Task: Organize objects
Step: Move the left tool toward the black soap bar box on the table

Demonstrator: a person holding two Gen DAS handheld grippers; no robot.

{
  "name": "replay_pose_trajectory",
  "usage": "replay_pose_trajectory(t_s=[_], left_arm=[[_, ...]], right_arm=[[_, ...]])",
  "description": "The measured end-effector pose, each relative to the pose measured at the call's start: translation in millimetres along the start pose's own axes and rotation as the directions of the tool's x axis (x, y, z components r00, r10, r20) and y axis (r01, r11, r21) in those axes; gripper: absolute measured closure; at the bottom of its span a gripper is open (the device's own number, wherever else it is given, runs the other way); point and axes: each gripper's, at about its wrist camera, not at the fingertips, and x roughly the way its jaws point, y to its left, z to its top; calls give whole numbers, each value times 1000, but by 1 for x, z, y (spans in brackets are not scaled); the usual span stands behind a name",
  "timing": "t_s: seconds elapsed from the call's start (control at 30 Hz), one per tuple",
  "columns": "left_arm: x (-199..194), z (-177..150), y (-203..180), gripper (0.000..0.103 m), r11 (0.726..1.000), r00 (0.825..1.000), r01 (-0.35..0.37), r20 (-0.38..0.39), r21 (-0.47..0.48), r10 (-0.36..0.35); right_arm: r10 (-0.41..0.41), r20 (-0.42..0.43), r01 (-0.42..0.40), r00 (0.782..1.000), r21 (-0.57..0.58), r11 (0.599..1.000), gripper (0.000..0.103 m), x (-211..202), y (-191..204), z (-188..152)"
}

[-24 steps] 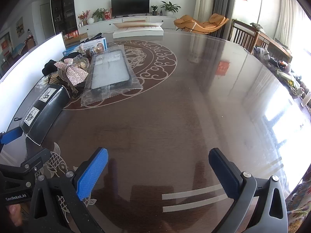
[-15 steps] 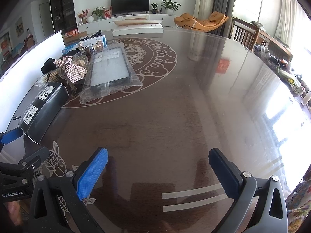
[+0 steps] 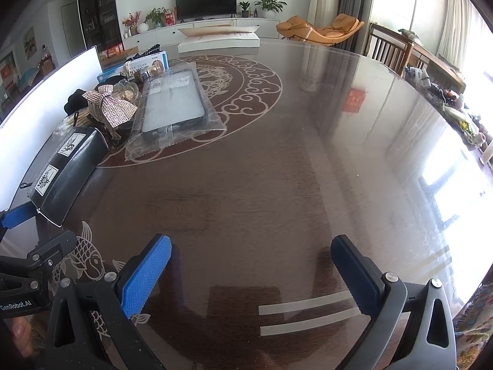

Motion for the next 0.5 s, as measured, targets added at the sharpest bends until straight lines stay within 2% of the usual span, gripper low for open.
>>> replay_pose_trajectory(t_s=[0.5], left_arm=[[3, 6, 2, 0, 999, 999, 23, -33, 26, -23]], right_arm=[[13, 3, -13, 1000, 13, 1000, 0, 1, -1, 0]])
